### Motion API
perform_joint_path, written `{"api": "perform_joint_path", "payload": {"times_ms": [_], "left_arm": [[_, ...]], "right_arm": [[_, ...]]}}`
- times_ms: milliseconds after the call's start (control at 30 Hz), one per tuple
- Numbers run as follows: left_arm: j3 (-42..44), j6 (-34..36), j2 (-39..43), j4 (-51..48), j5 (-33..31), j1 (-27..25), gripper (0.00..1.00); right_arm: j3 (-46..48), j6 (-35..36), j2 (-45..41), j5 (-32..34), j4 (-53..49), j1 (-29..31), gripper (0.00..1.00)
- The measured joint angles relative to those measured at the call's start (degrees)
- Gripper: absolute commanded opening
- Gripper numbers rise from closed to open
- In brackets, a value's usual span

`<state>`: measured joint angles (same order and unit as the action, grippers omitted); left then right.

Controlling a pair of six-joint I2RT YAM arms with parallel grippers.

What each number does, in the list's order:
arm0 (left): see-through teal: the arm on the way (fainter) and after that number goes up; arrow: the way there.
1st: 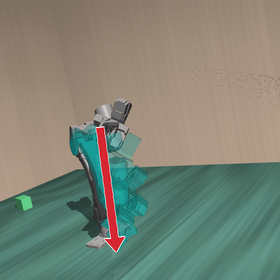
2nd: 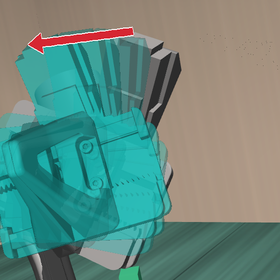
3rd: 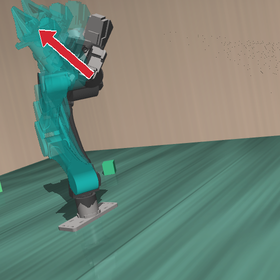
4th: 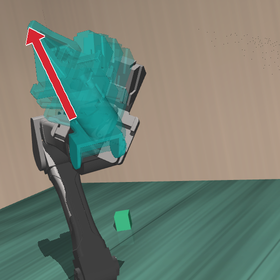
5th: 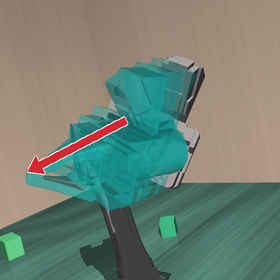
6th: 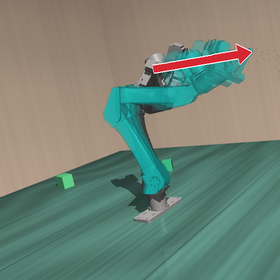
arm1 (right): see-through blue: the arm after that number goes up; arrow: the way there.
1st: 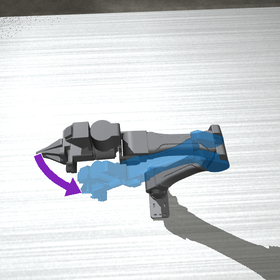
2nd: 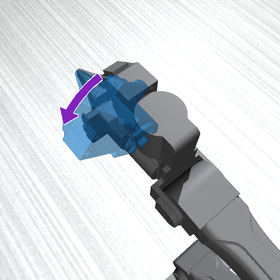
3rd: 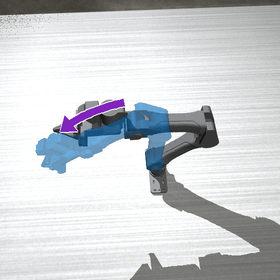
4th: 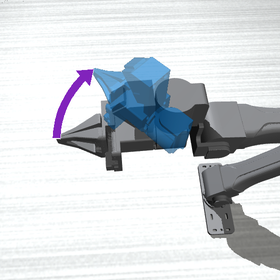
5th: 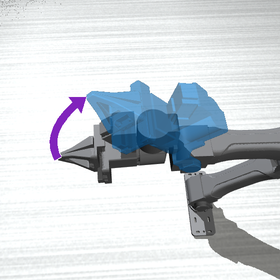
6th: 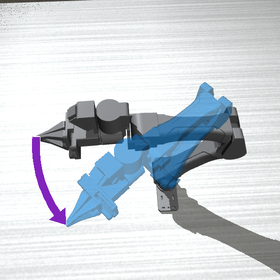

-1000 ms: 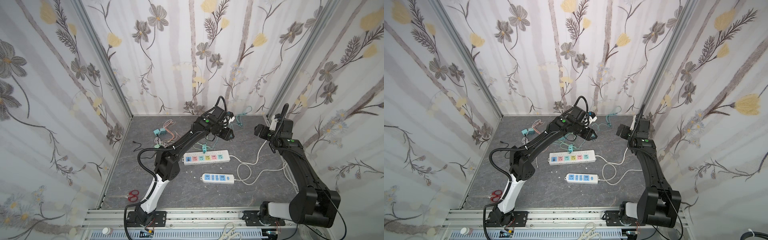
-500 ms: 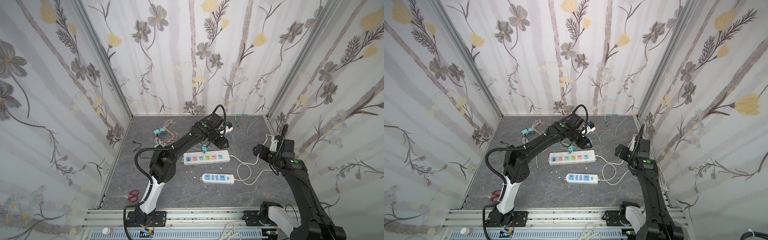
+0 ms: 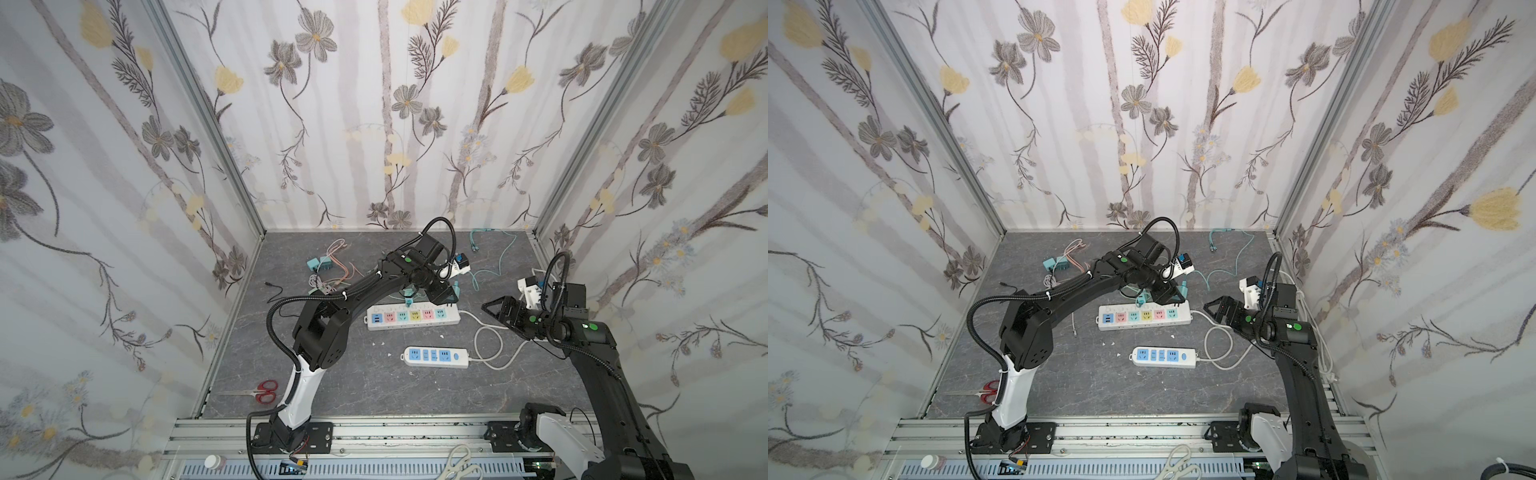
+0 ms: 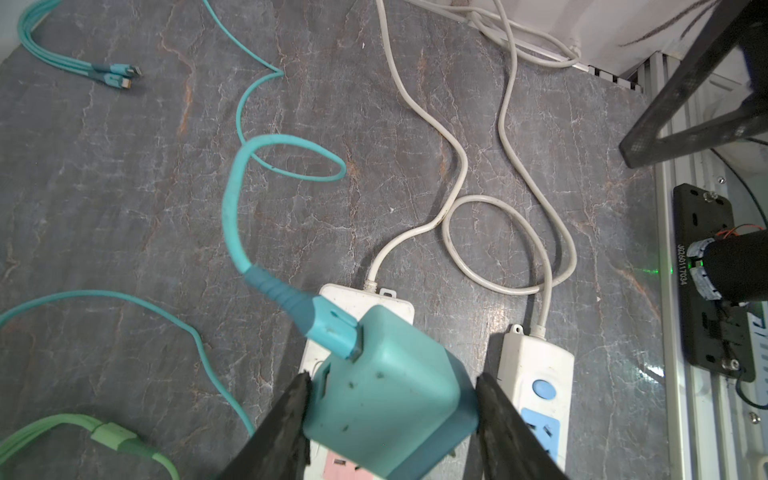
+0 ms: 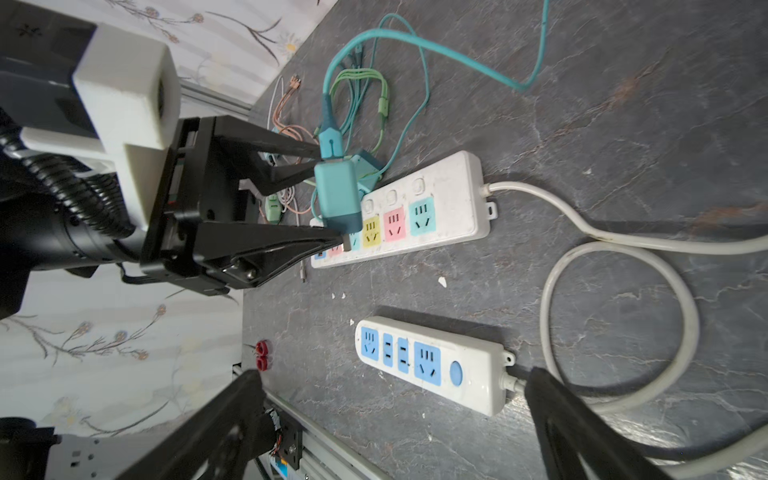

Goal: Insert the plug

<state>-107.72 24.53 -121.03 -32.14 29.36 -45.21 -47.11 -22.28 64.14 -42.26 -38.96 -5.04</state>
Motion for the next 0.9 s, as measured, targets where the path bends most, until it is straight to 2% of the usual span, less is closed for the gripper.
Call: {"api": "perform_joint_path", "payload": {"times_ms": [233,433,533,667,900], "left_arm": [[3.91,8.72,2.60,2.27,0.44,-0.02,0.07],[19.08,18.32,9.81,11.04,0.76,-0.07,0.06],[21.33,22.45,10.23,13.94,0.15,-0.15,0.06],[23.91,28.39,11.30,18.64,-2.21,-0.98,0.01],[28.89,38.05,13.07,22.77,-6.08,-3.13,0.00]], "right_arm": [[0.66,-2.89,2.34,-3.43,2.05,3.15,0.95],[0.02,-3.85,5.64,-3.43,3.69,3.19,0.95],[-1.11,-3.78,7.61,-3.61,3.80,3.21,0.95],[-3.17,-1.97,10.12,-3.58,3.15,4.07,0.93],[-6.03,3.15,13.88,-2.82,2.03,4.52,0.85]]}}
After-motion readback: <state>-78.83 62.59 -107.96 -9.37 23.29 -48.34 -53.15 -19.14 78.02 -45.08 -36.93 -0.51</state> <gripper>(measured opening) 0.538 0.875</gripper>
